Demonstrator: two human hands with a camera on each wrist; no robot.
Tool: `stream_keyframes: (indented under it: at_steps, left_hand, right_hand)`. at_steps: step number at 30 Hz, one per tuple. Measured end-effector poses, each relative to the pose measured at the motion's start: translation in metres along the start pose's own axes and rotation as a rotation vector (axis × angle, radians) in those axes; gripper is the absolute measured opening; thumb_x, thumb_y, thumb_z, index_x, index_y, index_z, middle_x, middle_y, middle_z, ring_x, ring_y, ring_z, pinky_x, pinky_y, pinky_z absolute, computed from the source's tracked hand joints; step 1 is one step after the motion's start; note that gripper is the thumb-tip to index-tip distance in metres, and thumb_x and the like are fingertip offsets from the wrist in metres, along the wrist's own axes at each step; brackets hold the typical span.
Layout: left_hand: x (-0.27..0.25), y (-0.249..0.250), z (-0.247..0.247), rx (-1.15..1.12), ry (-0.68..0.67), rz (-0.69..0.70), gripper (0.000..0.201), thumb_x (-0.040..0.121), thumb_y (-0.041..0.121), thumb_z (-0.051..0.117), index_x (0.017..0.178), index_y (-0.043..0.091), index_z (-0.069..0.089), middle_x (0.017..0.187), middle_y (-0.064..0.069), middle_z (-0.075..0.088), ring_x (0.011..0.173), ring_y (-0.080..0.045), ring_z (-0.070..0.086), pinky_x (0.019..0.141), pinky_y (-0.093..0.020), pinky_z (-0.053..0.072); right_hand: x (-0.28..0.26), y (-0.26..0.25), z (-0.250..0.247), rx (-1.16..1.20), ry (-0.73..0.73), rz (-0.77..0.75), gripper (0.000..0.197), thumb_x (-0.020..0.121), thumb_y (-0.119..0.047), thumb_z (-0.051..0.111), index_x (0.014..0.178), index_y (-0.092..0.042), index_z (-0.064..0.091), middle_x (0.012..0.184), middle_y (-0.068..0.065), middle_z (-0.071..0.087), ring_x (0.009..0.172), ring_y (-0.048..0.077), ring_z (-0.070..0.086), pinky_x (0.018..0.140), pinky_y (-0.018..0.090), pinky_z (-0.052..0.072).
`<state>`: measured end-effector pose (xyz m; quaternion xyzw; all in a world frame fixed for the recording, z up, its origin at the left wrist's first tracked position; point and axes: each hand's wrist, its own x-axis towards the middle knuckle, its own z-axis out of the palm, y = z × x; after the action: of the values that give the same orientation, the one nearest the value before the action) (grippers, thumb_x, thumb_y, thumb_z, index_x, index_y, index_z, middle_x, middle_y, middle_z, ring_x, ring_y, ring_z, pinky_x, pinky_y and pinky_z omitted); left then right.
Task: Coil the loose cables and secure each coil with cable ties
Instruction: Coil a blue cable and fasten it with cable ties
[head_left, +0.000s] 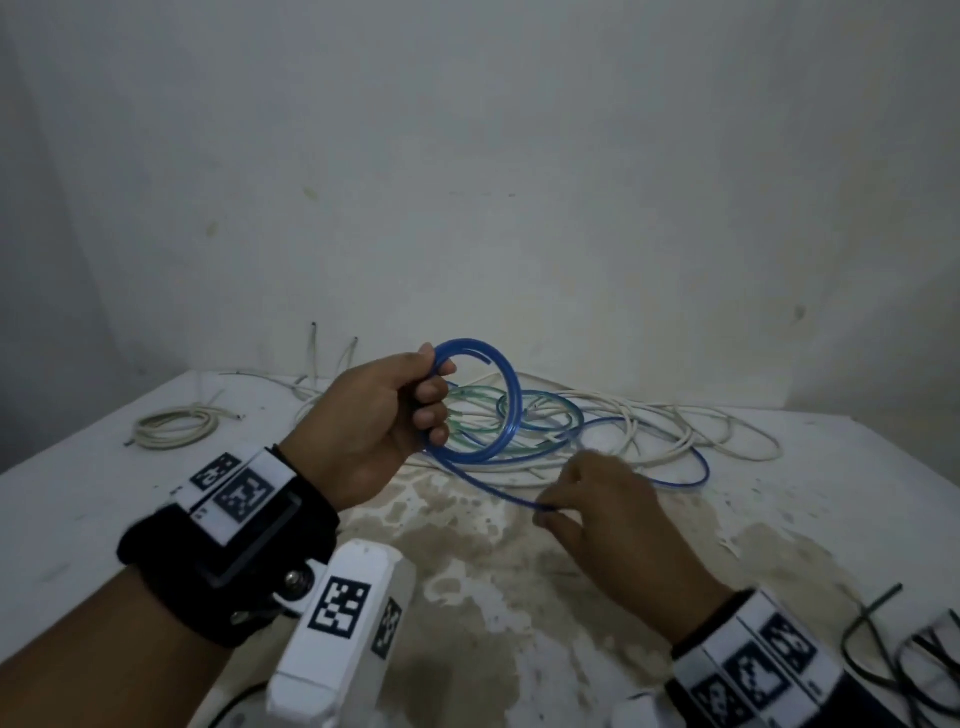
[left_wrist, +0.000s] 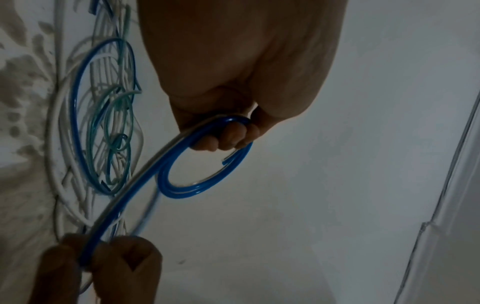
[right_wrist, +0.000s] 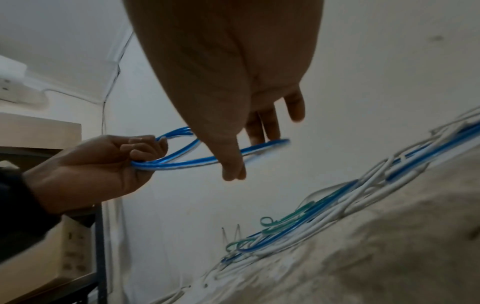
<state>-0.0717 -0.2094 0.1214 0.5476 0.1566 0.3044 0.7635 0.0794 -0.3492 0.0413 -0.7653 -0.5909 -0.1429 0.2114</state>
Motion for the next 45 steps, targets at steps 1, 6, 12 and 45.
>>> stream_keyframes:
  at_steps: [1,6,12,45]
  left_hand:
    - [0.0,-0.001,-0.002,-0.003,-0.001,-0.003,0.024,0.1,0.024,0.039,0.09,0.007,0.053,0.058,0.003,0.035,0.046,-0.009,0.031,0.045,-0.022,0.037]
    - [0.001,-0.007,0.0,-0.021,0.009,-0.008,0.027,0.101,0.026,0.038,0.094,0.004,0.054,0.055,0.005,0.031,0.043,-0.007,0.025,0.043,-0.021,0.032]
    - [-0.003,-0.015,0.007,0.06,0.002,-0.007,0.029,0.102,0.025,0.037,0.093,0.003,0.054,0.053,0.007,0.025,0.041,-0.006,0.02,0.039,-0.018,0.024]
    - [-0.012,-0.02,0.004,0.483,-0.182,0.005,0.049,0.1,0.017,0.038,0.052,0.021,0.049,0.05,0.007,0.029,0.045,-0.009,0.017,0.042,-0.021,0.017]
  right_hand:
    - [0.0,0.004,-0.001,-0.066,0.054,0.023,0.009,0.073,-0.034,0.076,0.075,-0.025,0.075,0.077,-0.001,0.055,0.073,0.024,0.055,0.061,0.031,0.037]
    - [0.0,0.012,-0.005,-0.047,0.013,0.201,0.022,0.085,-0.041,0.065,0.088,-0.022,0.074,0.07,-0.004,0.054,0.071,0.014,0.054,0.057,0.025,0.032]
    - [0.002,0.012,0.0,0.444,0.037,0.41,0.027,0.087,-0.02,0.061,0.114,-0.018,0.064,0.097,-0.007,0.06,0.076,-0.002,0.053,0.062,0.002,0.038]
    - [0.01,-0.019,-0.03,1.396,-0.015,0.288,0.026,0.093,-0.001,0.049,0.105,-0.016,0.067,0.087,0.009,0.073,0.078,0.022,0.069,0.077,0.03,0.054]
